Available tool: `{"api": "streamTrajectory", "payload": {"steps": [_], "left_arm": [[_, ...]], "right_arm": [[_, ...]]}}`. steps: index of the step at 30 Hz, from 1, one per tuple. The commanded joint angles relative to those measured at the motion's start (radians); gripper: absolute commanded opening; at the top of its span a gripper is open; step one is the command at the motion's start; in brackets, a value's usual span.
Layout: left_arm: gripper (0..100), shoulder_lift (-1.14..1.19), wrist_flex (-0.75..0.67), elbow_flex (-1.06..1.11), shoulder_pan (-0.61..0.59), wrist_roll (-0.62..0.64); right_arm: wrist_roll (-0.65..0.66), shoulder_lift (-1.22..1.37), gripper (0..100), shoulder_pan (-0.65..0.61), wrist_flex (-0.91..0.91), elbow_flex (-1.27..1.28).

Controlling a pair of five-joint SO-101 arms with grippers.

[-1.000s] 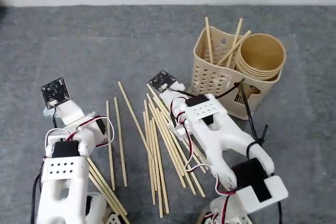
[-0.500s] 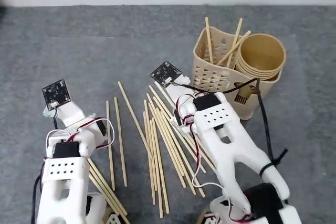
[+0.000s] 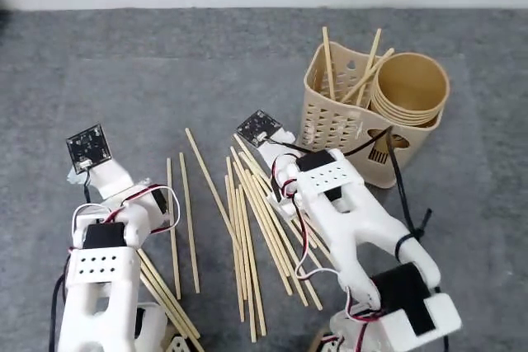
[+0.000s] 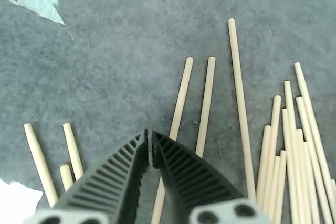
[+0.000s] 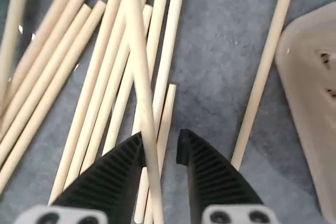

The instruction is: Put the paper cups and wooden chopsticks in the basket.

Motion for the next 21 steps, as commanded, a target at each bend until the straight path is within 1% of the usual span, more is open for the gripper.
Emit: {"api": "streamTrajectory", "payload": {"steps": [1, 4, 8, 9, 15, 21], "left_arm": [[1, -0.034, -0.018, -0.007, 0.002, 0.006], [1, -0.034, -0.018, -0.007, 0.002, 0.006], [1, -0.034, -0.018, -0.007, 0.002, 0.006], [1, -0.034, -0.018, -0.007, 0.002, 0.006], [1, -0.034, -0.017, -0.007, 0.0, 0.006], [1, -0.034, -0.017, -0.007, 0.0, 0.006]], "right_arm": [[0.003, -0.005, 10.9, -0.025, -0.01, -0.023], [0.003, -0.004, 13.2, -0.044, -0.002, -0.023], [0.003, 0.004, 23.2, -0.045, 0.007, -0.023], [0.003, 0.004, 23.6, -0.044, 0.005, -0.023], [0.008, 0.005, 17.5, -0.044, -0.001, -0.021], [0.006, 0.008, 17.3, -0.044, 0.005, -0.014]]}}
